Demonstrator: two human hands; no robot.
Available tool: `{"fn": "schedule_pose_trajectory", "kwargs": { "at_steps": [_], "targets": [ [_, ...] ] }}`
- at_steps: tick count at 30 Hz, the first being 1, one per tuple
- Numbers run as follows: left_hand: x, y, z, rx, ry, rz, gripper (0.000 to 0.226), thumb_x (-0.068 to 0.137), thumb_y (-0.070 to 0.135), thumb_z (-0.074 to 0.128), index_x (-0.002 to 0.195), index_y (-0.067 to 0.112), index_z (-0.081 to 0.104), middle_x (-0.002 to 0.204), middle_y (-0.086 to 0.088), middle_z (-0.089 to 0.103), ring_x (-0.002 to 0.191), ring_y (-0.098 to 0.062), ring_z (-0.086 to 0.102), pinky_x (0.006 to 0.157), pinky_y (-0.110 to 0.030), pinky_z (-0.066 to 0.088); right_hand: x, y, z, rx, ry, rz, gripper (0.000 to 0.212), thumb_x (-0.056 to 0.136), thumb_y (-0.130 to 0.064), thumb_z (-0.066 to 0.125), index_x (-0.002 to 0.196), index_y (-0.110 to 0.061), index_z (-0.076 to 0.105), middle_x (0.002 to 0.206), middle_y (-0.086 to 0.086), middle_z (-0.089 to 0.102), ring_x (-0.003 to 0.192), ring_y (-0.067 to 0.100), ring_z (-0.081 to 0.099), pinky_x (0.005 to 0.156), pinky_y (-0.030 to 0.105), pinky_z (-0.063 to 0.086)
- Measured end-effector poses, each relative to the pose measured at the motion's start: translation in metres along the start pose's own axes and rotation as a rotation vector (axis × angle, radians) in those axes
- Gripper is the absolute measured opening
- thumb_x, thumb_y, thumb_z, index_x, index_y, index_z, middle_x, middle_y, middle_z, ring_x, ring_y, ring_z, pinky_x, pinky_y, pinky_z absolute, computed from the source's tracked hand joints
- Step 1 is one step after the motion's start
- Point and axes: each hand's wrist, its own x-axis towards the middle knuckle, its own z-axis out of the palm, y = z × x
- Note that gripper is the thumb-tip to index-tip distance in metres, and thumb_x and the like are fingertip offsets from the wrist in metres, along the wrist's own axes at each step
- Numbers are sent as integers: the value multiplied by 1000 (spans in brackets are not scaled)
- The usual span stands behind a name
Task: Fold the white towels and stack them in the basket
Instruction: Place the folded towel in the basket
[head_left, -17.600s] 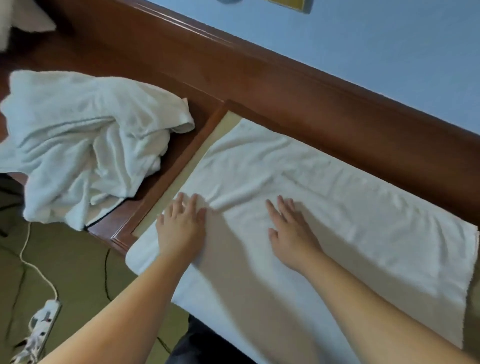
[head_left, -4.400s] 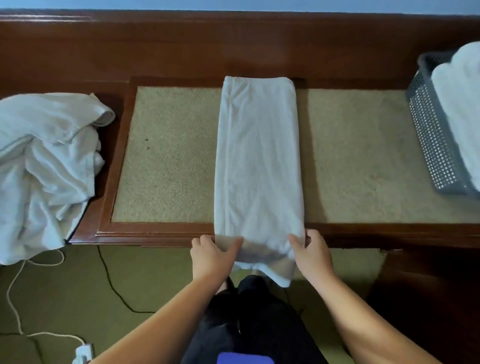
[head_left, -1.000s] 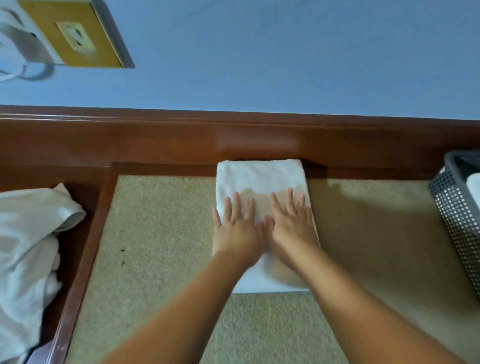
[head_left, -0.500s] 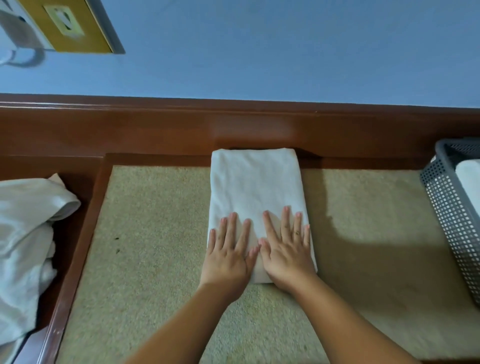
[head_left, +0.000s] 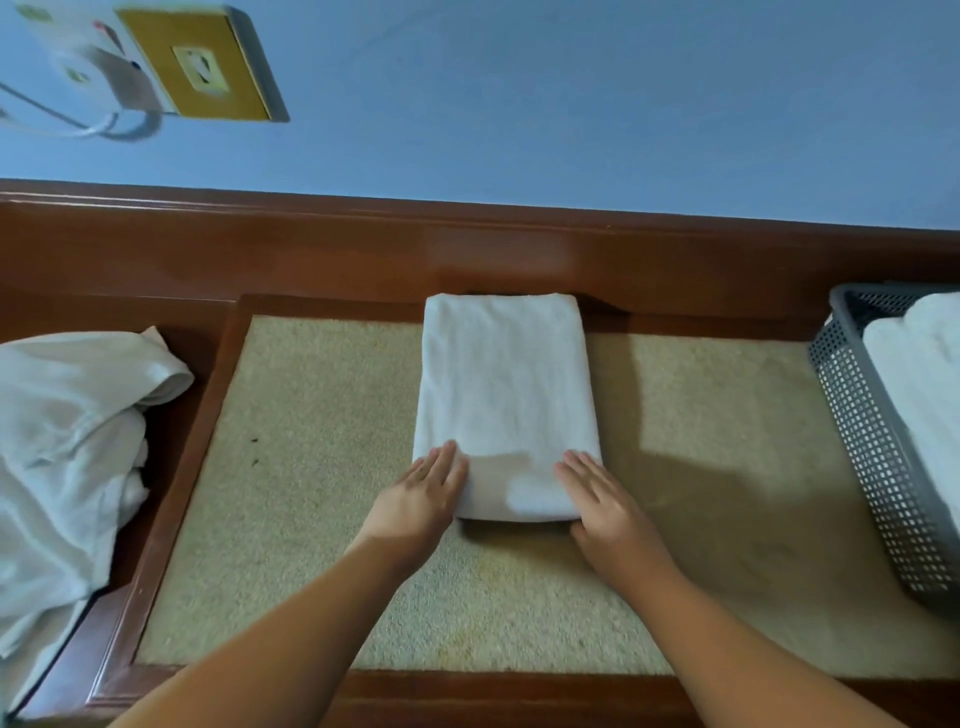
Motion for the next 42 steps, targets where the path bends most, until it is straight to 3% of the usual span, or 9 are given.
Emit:
{"fn": "schedule_pose_trajectory", "kwargs": {
  "at_steps": [3,5,8,16,24,29,37,40,42],
  "targets": [
    [7,1,-44,-1,-54,-69,63,82,21,79,136,11,48,133,-11,66,100,-34,73,70,-41,60,2,-15,-31,77,2,48,62,88,3,57,148,-13,51,154,5,49,145,23,41,119,23,26],
    [13,-2,-85,-81,-113,-126,52,92,30,64,136,20,39,113,-7,70,84,-31,66,64,-37,49,3,-30,-68,98,24,87,48,88,-10,63,134,-21,55,128,0,59,117,22,56,90,29,47],
    [22,-9,-152,-276,-65,-182,45,90,32,67,127,28,42,91,-2,68,72,-24,58,60,-35,41,13,-51,-133,191,102,145,38,82,-19,74,115,-31,60,106,-15,58,95,13,58,65,18,40],
    [26,-4,-299,-905,214,-192,16,88,20,80,99,22,68,88,4,75,78,-10,70,69,-28,56,4,-96,-285,720,269,107,37,75,-19,72,109,-36,68,105,-2,71,89,15,64,78,36,51],
    [49,-4,-211,-1484,169,-426,41,86,30,71,111,-3,65,98,-16,69,89,-30,63,77,-41,50,41,-60,-228,1024,197,416,25,97,-21,68,121,-26,65,119,5,65,109,24,64,98,49,54],
    [81,-14,-140,-1492,190,-610,26,96,29,73,112,10,68,98,-8,77,88,-27,72,67,-34,59,85,-23,-159,1112,230,507,26,95,-30,74,120,-26,67,124,3,70,120,23,66,110,47,48],
    [128,-32,-84,-1332,78,-829,88,69,82,72,120,11,63,111,-10,69,101,-26,71,81,-40,58,142,16,-102,1009,117,607,96,83,-77,66,159,-29,34,157,-7,47,140,17,50,119,51,38],
    [100,-22,-61,-1246,-50,-896,62,83,70,73,106,12,68,99,-4,70,88,-18,68,73,-34,56,115,14,-77,874,34,660,79,97,-58,62,160,-21,31,151,-2,50,133,23,55,109,39,44],
    [77,-17,-44,-1216,-96,-881,77,71,77,75,117,17,70,105,-5,77,89,-20,75,76,-42,64,91,13,-57,837,22,680,59,104,-45,57,153,-15,40,132,-2,59,114,21,61,97,36,48]
  ]
}}
